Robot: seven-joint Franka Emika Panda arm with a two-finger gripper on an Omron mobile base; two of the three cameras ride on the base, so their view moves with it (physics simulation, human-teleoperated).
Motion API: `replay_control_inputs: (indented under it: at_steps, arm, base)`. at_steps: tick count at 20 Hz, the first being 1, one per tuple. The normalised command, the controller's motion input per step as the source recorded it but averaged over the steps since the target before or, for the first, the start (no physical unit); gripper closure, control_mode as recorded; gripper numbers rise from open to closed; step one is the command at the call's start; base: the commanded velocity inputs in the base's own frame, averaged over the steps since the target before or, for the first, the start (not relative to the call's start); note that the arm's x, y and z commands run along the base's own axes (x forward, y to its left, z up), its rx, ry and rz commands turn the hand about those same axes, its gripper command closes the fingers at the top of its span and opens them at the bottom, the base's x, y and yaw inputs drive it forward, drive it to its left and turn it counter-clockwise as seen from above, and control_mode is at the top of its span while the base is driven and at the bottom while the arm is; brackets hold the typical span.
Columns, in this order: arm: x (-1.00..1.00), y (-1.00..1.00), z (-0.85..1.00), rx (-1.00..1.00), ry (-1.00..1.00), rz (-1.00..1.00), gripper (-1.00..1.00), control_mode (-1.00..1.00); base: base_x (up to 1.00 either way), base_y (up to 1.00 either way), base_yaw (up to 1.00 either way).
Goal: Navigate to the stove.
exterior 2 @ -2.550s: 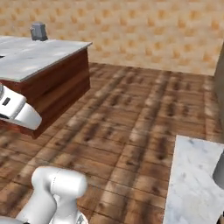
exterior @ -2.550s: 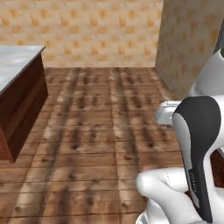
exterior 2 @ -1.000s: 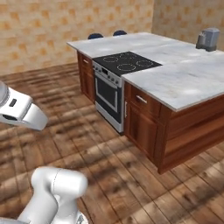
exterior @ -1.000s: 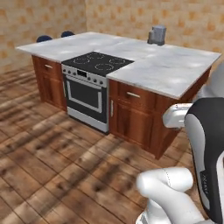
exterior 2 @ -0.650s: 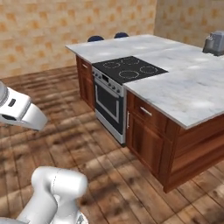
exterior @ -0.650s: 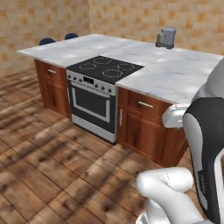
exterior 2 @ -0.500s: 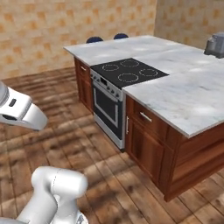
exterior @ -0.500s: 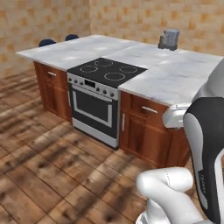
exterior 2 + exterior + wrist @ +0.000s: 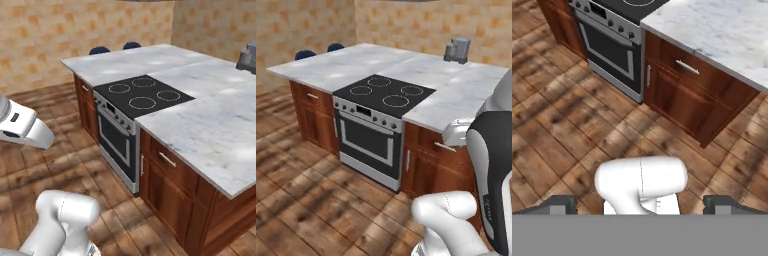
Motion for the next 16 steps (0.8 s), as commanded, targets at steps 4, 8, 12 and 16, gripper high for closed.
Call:
replay_control_inputs:
  at_steps: [4, 8, 12, 16]
  arm:
    - [0.0, 0.0, 0.0, 0.0, 0.0, 0.0, -1.0, 1.0]
    - [0.0, 0.0, 0.0, 0.0, 0.0, 0.0, -1.0, 1.0]
    - [0.0, 0.0, 0.0, 0.0, 0.0, 0.0, -1.0, 1.0]
    - [0.0, 0.0, 0.0, 0.0, 0.0, 0.0, -1.0, 1.0]
  base:
    - [1.0, 0.01, -0.15]
    - [1.0, 0.52, -0.4]
    - [0.95, 0.87, -0.61]
    - [0.74, 0.87, -0.65]
